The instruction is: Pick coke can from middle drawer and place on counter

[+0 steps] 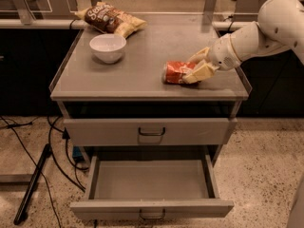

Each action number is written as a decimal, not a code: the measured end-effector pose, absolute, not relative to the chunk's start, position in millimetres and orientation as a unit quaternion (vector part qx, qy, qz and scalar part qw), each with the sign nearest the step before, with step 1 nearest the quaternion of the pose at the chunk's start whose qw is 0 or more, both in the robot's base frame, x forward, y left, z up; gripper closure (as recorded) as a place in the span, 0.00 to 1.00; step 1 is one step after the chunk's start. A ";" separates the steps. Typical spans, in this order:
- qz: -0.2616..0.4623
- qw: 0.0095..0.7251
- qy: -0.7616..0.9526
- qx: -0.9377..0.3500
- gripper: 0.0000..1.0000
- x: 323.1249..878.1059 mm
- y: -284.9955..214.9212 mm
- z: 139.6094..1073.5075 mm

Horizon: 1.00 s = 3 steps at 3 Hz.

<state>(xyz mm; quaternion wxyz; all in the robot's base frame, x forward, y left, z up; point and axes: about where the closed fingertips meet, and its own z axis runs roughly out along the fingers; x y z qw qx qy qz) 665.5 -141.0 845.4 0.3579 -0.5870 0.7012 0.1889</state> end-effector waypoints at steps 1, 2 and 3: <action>0.189 0.358 0.701 -0.587 0.74 665.5 -141.0 845.4; 0.189 0.358 0.701 -0.587 0.50 665.5 -140.9 845.3; 0.189 0.358 0.701 -0.587 0.27 665.5 -140.9 845.3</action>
Offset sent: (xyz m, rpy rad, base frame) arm 0.0000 0.0000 0.0000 0.0000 0.0000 0.0000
